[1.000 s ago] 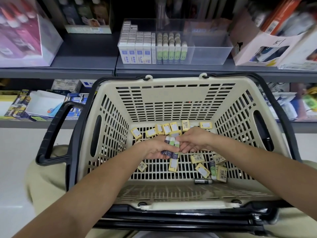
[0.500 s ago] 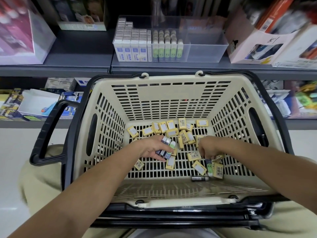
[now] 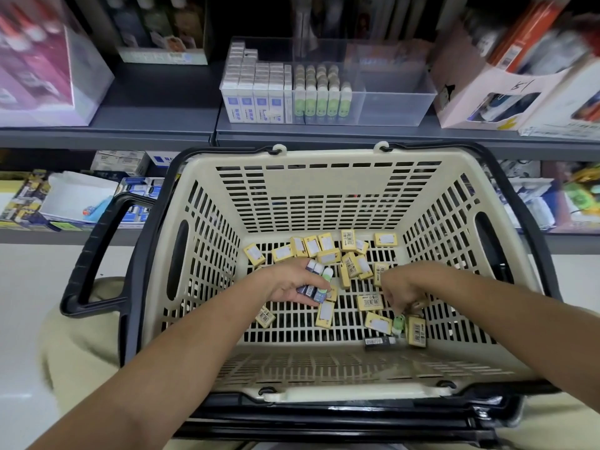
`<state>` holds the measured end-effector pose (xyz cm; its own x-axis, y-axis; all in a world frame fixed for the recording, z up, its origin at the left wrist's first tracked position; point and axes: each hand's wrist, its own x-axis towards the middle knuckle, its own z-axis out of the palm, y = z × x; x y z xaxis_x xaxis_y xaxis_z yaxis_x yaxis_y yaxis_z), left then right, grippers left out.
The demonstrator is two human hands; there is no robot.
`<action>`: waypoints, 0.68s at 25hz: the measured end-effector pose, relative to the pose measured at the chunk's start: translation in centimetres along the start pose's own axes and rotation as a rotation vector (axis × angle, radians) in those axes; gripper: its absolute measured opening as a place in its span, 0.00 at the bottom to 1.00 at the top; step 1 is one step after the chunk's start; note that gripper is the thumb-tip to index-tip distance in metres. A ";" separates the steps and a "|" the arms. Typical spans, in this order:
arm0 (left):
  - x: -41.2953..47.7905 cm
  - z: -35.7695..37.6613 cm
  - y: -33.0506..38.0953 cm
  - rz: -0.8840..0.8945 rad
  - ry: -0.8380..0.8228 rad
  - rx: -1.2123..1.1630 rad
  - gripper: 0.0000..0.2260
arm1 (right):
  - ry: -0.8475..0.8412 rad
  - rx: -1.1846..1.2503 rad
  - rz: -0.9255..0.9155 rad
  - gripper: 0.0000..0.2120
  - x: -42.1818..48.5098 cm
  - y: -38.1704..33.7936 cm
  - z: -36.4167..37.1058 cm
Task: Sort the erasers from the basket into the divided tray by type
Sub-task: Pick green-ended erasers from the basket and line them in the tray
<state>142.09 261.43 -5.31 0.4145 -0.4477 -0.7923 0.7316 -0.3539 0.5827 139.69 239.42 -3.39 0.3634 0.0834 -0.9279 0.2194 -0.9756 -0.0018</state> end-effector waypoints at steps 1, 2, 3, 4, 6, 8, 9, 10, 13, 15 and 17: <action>0.0 -0.1 0.0 0.005 0.008 -0.012 0.13 | 0.012 0.041 -0.010 0.11 -0.4 0.3 -0.8; 0.0 -0.1 0.1 0.012 0.022 -0.024 0.13 | 0.041 0.103 -0.029 0.10 -0.8 0.5 -1.6; -0.1 -0.2 0.1 0.020 0.041 -0.043 0.13 | 0.086 0.201 -0.054 0.08 -1.2 0.7 -2.3; -0.1 -0.4 0.2 0.027 0.062 -0.066 0.14 | 0.145 0.341 -0.084 0.06 -1.5 0.7 -2.9; -0.1 -0.5 0.2 0.033 0.111 -0.129 0.14 | 0.277 0.705 -0.130 0.08 -1.6 0.1 -3.5; -0.1 -0.6 0.4 0.045 0.134 -0.216 0.15 | 0.351 1.089 -0.141 0.08 -1.4 -1.2 -3.3; -0.2 -0.6 0.5 0.060 0.131 -0.255 0.17 | 0.357 1.248 -0.133 0.07 -1.3 -1.8 -3.1; -0.2 -0.6 0.6 0.075 0.117 -0.293 0.20 | 0.345 1.365 -0.130 0.05 -1.2 -2.5 -2.9; -0.4 -0.6 0.8 0.088 0.037 -0.421 0.37 | 0.306 1.426 -0.172 0.04 -1.1 -4.2 -2.1; -0.4 -0.3 0.8 0.095 0.008 -0.437 0.40 | 0.341 1.373 -0.224 0.02 -0.9 -4.9 -1.7; -0.2 -0.1 0.8 0.108 0.012 -0.421 0.35 | 0.370 1.329 -0.284 0.01 -0.9 -5.0 -1.8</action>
<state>142.60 261.31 -4.67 0.5053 -0.4529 -0.7345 0.8395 0.0612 0.5398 139.89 244.56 -1.88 0.7112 0.1524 -0.6863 -0.6067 -0.3602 -0.7087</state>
